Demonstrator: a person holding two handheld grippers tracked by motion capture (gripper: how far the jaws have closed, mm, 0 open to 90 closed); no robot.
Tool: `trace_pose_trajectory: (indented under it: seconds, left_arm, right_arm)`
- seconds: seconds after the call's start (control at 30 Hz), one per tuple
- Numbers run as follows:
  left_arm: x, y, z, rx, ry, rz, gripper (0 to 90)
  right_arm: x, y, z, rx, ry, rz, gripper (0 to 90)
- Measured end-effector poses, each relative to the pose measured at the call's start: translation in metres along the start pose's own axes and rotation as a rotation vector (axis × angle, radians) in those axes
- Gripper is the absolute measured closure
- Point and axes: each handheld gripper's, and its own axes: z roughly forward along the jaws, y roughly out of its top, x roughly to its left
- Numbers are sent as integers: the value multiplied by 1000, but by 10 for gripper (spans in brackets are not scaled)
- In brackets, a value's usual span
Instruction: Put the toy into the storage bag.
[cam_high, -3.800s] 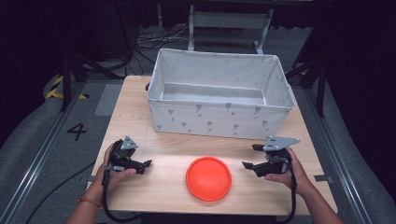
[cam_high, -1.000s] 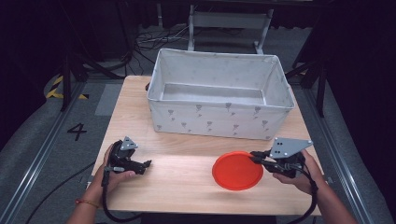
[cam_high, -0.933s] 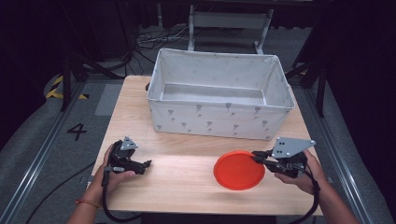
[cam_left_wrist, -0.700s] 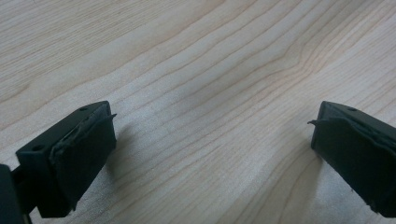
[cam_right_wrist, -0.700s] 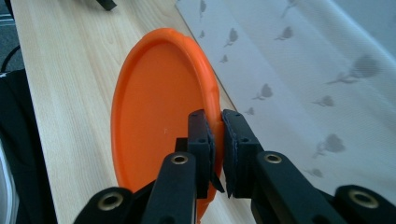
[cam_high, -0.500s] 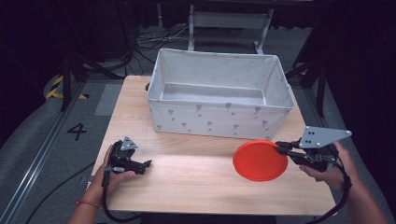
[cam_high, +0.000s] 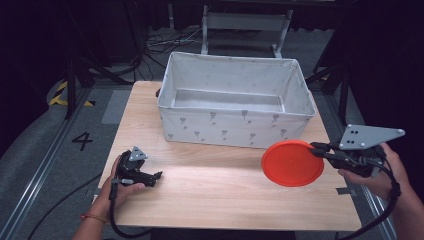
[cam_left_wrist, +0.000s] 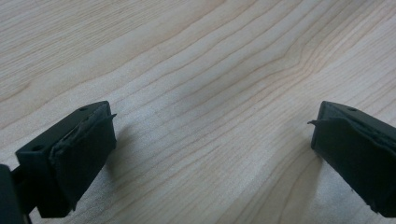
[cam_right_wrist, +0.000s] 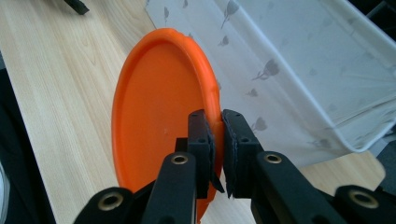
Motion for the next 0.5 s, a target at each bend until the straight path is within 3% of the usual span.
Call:
trace_pose_trajectory:
  seconds: [0.13,0.5]
  left_arm:
    - [0,0,0,-1,0,0,2]
    - [0,0,0,-2,-1,1,2]
  right_arm:
    - [-9,20,-14,0,-38,-9,828]
    - [-40,73,-25,-4,-98,-17,828]
